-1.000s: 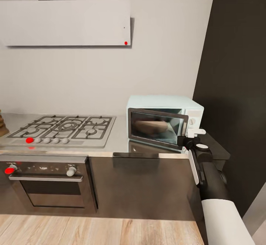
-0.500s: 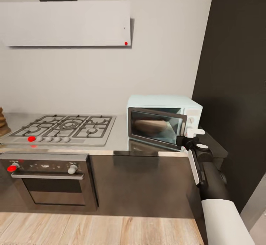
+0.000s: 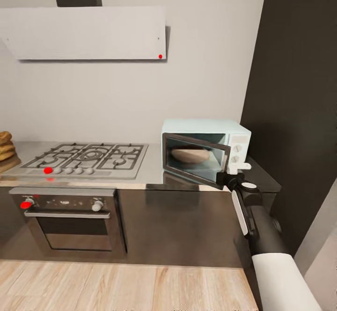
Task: In the kitchen, take the popcorn bag from the countertop, put it into the microwave, and heat it until the popcorn is cooked so the cooked popcorn ends up inside the bag.
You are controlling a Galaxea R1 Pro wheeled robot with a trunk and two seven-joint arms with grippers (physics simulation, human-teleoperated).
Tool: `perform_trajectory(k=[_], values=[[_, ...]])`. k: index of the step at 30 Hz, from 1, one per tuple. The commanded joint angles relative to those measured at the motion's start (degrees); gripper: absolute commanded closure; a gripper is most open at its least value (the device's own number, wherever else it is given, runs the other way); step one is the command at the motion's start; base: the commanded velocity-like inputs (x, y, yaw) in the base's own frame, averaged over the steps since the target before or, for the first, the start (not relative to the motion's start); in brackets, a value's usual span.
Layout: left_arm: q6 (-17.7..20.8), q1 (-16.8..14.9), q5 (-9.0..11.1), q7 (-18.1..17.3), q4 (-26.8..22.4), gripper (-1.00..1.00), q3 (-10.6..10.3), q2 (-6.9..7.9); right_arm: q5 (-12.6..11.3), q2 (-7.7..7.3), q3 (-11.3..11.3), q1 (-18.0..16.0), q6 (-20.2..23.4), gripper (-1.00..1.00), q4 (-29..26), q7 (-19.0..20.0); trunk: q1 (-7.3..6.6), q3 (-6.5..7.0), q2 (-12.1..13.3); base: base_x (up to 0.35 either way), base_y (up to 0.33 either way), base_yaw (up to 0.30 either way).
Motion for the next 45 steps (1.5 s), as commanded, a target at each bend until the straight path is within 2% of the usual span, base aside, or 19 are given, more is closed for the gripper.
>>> perform_trajectory(k=[1, 2, 11, 17, 21, 23, 24, 28, 30, 33, 39, 41, 43, 45], values=[[-0.2, 0.0, 0.3, 0.0, 0.0, -1.0, 0.0, 0.01, 2.6, 0.07, -4.6, -0.1, 0.4, 1.0, -0.5, 0.4, -0.02, -0.05, 0.0, -0.039, 0.0, 0.0], [-0.2, 0.0, 0.3, 0.0, 0.0, -1.0, 0.0, 0.02, 2.6, 0.05, -4.6, -0.1, 0.4, -1.0, -0.5, 0.4, -0.02, -0.05, 0.0, -0.02, 0.0, 0.0], [-0.1, 0.0, 0.3, 0.0, 0.0, -1.0, 0.0, 0.03, 2.5, 0.04, -4.6, -0.1, 1.4, -1.0, -0.5, 0.6, -0.02, -0.05, 0.0, -0.002, 0.0, 0.0], [-0.1, 0.0, 0.3, 0.0, 0.0, -1.0, -0.1, 0.03, 1.8, 0.35, -4.4, 0.1, 5.8, -1.0, 0.1, 2.7, -0.02, -0.05, 0.0, 0.0, 0.0, 0.0], [-0.1, 0.0, 0.3, 0.0, 0.0, -1.0, -0.1, 0.03, 2.1, -0.13, -4.4, 2.2, 8.1, -1.0, 0.4, 3.8, -0.02, -0.05, 0.0, 0.0, 0.0, 0.0], [-0.1, 0.0, 0.3, 0.0, 0.0, -1.0, -0.1, 0.03, 2.2, -1.0, -4.5, 2.4, 8.3, -1.0, 0.4, 3.7, -0.02, -0.05, 0.0, 0.0, 0.0, 0.0], [-0.1, 0.0, 0.3, 0.0, 0.0, -1.0, -0.1, 0.03, 2.4, -2.5, -4.7, 2.7, 8.4, -1.0, 0.3, 3.5, -0.02, -0.05, 0.0, 0.0, 0.0, 0.0], [-0.1, 0.0, 0.3, 0.0, 0.0, -1.0, -0.1, 0.1, 2.2, -6.36, -5.1, 2.9, 8.3, -1.0, 0.1, 3.3, -0.02, -0.05, 0.0, 0.0, 0.0, 0.0], [-0.1, 0.0, 0.3, -0.1, 0.0, -1.0, -0.1, 0.11, 2.2, -6.63, -6.0, 2.9, 8.3, -1.0, -0.1, 3.3, -0.02, -0.05, 0.0, 0.0, 0.0, 0.0], [-0.1, 0.0, 0.3, -0.1, 0.0, -1.0, -0.1, 0.12, 2.3, -6.72, -10.1, 2.9, 8.3, -1.0, -1.8, 3.3, -0.02, -0.05, 0.0, 0.0, 0.0, 0.0], [-0.1, 0.0, 0.3, -0.1, 0.0, -1.0, -0.1, 0.12, 2.5, -6.55, -10.9, 2.9, 8.3, -1.0, -2.9, 3.3, -0.02, -0.05, 0.0, 0.0, 0.0, 0.0], [-0.1, 0.0, 0.3, -0.1, 0.0, -1.0, -0.1, 0.12, 2.5, -6.26, -10.9, 3.6, 8.2, -1.0, -4.9, 3.3, -0.02, -0.05, 0.0, 0.0, 0.0, 0.0], [-0.1, 0.0, 0.3, -0.1, 0.0, -1.0, -0.1, 0.12, 2.5, -5.82, -10.8, 6.2, 7.6, -1.0, -10.2, 3.2, -0.02, -0.05, 0.0, 0.0, 0.0, 0.0], [-0.2, 0.0, 0.3, -0.1, -0.1, -1.0, -0.1, 0.09, 2.5, -5.28, -10.8, 7.2, 7.2, -1.0, -12.5, 2.8, -0.02, -0.05, 0.0, 0.0, 0.0, 0.0]])
